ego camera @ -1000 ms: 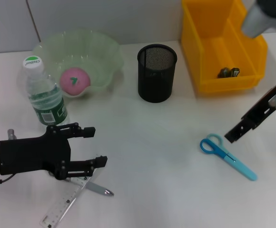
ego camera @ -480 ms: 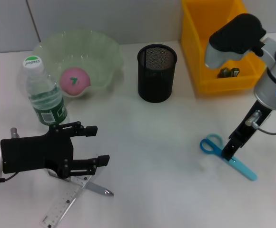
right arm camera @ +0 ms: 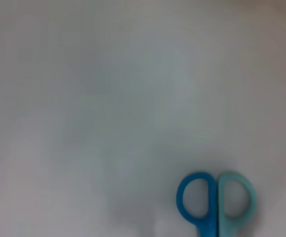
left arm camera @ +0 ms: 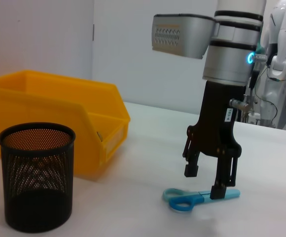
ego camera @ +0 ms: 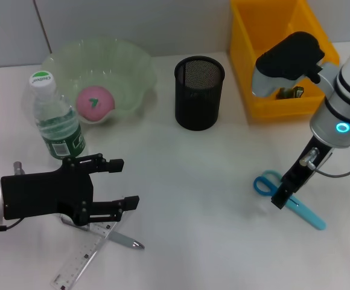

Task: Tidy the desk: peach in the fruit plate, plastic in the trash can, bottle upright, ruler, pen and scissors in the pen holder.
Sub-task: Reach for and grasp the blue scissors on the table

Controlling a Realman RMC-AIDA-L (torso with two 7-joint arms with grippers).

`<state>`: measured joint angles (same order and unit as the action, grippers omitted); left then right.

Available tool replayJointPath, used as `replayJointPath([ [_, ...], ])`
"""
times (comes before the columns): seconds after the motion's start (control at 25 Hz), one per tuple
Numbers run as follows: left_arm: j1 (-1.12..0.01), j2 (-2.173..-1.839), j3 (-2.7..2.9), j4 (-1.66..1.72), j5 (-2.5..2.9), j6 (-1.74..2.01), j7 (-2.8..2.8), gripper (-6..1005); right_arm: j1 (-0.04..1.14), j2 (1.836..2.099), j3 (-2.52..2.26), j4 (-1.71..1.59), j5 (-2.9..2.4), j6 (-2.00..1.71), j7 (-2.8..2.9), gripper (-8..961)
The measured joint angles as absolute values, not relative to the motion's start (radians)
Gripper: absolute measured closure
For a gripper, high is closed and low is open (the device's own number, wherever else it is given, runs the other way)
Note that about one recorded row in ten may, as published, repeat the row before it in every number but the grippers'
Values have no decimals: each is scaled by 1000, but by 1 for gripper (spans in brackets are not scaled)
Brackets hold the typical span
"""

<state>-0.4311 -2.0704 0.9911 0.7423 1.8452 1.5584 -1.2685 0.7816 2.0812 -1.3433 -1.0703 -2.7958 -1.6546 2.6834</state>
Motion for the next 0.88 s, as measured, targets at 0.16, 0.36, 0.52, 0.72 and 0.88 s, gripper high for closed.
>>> replayJointPath([
  [0.16,-431,-2070,991,742,1845,1558,-1269,198,785,2082,-1363,-1047,-2791,-1631,2683,156],
  [0.36,-429,-2069,991,742,1845,1558,-1269,198,786,2083,-1377,-1025,-2781,-1614,2682,155],
  [0.52,-428,-2069,991,742,1845,1558,-1269,198,787,2083,-1384,-1013,-2781,-1601,2682,160],
  [0.72,-426,-2069,987,741,1845,1558,-1269,198,785,2083,-1388,-1011,-2781,-1598,2685,171],
  [0.88,-425,-2069,987,741,1845,1558,-1269,198,785,2083,-1388,-1004,-2781,-1597,2685,331],
])
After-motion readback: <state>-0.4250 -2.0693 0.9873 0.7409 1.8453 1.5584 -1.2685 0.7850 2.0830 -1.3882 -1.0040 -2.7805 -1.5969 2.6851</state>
